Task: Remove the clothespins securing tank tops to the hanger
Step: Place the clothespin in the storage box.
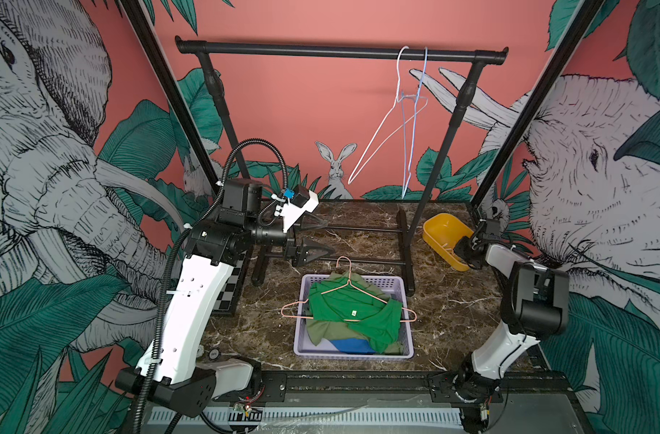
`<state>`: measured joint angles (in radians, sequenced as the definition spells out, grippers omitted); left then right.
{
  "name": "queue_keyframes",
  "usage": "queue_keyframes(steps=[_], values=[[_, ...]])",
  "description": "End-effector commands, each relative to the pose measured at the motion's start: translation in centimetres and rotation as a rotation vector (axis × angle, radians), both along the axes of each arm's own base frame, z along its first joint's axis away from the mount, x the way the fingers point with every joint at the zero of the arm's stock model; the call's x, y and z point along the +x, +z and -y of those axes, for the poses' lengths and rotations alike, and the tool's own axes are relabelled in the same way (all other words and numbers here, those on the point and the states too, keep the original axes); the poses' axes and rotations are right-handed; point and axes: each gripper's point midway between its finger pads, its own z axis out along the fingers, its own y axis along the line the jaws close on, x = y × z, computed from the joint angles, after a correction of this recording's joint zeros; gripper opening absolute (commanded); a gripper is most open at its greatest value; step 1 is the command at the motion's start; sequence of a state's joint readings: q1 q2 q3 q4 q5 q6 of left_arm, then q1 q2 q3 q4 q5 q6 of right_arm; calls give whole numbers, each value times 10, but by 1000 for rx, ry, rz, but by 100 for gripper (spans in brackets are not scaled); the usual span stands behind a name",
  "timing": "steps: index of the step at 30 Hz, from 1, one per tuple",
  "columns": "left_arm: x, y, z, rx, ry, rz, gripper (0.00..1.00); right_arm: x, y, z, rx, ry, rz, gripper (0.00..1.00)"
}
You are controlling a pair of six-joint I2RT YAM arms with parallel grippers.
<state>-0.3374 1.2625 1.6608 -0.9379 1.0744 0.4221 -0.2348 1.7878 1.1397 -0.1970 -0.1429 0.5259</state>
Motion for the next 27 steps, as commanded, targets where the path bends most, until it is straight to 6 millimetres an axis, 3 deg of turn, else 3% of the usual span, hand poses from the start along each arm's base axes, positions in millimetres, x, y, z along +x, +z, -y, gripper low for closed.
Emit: queue_keyframes(steps=[1, 6, 10, 17, 21, 24, 27], values=[[-12, -3, -6, 15, -10, 23, 88, 9, 5, 1, 3, 13, 15, 3], [-14, -3, -7, 20, -8, 24, 90, 13, 7, 1, 2, 26, 17, 27], [-17, -6, -9, 36, -2, 33, 90, 13, 5, 3, -7, 32, -1, 36], [-13, -3, -9, 47, 9, 45, 90, 7, 18, 4, -19, 28, 23, 40], [-8, 2, -10, 55, 32, 69, 91, -8, 54, -3, -9, 18, 113, 39], [-8, 1, -9, 63, 20, 57, 91, -25, 91, -37, 66, 94, 236, 36], [-10, -10, -12, 102, 10, 56, 91, -47, 121, -105, 175, 318, 330, 34]])
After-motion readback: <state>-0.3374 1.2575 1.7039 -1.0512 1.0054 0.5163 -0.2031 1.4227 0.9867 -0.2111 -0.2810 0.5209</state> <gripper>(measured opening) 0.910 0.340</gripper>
